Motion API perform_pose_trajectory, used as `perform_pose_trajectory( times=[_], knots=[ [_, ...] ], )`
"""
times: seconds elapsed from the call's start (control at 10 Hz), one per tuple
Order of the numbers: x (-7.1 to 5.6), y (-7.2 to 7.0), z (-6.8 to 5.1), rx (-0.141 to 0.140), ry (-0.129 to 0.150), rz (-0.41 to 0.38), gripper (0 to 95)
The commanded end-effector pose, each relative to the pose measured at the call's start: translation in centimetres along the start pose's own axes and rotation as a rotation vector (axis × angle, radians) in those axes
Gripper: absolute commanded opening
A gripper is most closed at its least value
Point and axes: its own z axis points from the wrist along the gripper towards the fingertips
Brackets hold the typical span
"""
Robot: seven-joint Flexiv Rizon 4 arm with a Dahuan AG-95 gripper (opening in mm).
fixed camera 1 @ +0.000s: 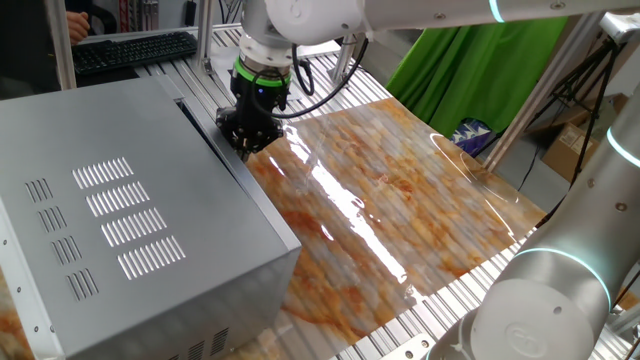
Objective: Close the microwave door
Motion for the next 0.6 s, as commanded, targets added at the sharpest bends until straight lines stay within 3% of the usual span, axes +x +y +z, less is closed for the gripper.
perform_pose_trajectory(
  times=[0.1,0.6],
  knots=[
    [0.23,0.15,-0.05,-0.001,0.001,0.006,0.0],
    [0.38,0.21,-0.16,0.004,0.002,0.010,0.0]
  ],
)
